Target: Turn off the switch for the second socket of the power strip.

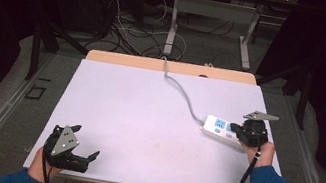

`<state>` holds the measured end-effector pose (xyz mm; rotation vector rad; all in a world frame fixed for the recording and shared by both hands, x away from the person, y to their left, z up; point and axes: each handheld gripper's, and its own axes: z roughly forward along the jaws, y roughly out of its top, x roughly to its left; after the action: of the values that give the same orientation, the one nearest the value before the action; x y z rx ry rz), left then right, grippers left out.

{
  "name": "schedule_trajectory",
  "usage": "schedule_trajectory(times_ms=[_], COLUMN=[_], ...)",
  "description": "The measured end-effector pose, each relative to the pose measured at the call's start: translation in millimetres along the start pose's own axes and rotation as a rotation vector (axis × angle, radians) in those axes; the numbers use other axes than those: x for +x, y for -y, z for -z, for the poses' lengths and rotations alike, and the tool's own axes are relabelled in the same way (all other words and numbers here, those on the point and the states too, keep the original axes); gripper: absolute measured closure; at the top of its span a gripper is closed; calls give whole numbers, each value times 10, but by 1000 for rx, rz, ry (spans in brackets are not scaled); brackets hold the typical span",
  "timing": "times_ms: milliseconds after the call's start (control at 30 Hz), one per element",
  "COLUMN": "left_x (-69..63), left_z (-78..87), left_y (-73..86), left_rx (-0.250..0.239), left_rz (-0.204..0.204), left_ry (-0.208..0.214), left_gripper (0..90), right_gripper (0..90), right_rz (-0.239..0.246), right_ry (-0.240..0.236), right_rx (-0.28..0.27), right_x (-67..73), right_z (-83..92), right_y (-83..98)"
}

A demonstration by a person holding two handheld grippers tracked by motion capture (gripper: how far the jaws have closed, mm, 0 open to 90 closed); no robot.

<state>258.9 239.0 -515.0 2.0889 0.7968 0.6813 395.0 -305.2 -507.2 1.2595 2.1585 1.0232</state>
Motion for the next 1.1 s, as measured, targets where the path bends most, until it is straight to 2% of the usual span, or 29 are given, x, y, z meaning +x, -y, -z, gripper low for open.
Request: schedule_trajectory(times_ms=[100,233,333,400,433,567,700,733,800,833,867,900,1100], left_x=[0,7,7,-2,-1,12,5,-3,2,1,-11,1,-6], left_z=[5,-7,-4,-4,-5,-9,-3,-7,-7,-10,-19,-15,-14], left_y=[-4,-2,-4,-3,-4,-4,-5,-3,-6,-6,-2,-3,-3], left_rx=[-1,-1,5,-2,0,5,4,1,4,5,-2,7,2], left_rz=[-5,0,-13,-2,-2,-12,-16,-3,-13,-13,8,-6,-3], left_ry=[-1,-6,-9,-3,-5,-9,-9,0,-10,-10,-2,-3,-4], left_gripper=[10,10,10,10,11,11,10,10,11,10,11,10,11], right_gripper=[900,900,900,900,900,900,900,900,900,900,900,900,900], right_rz=[-10,-2,16,7,20,13,41,41,54,44,61,55,45], right_ry=[19,8,7,15,14,19,24,29,32,36,32,26,25], right_rx=[14,46,77,89,92,100,121,127,138,140,142,143,144], right_x=[4,-6,-9,3,-5,7,28,39,51,66,57,61,51], right_z=[17,-2,-32,-45,-47,-60,-120,-136,-164,-177,-178,-183,-183], right_y=[0,8,26,35,38,37,54,58,63,62,63,62,69])
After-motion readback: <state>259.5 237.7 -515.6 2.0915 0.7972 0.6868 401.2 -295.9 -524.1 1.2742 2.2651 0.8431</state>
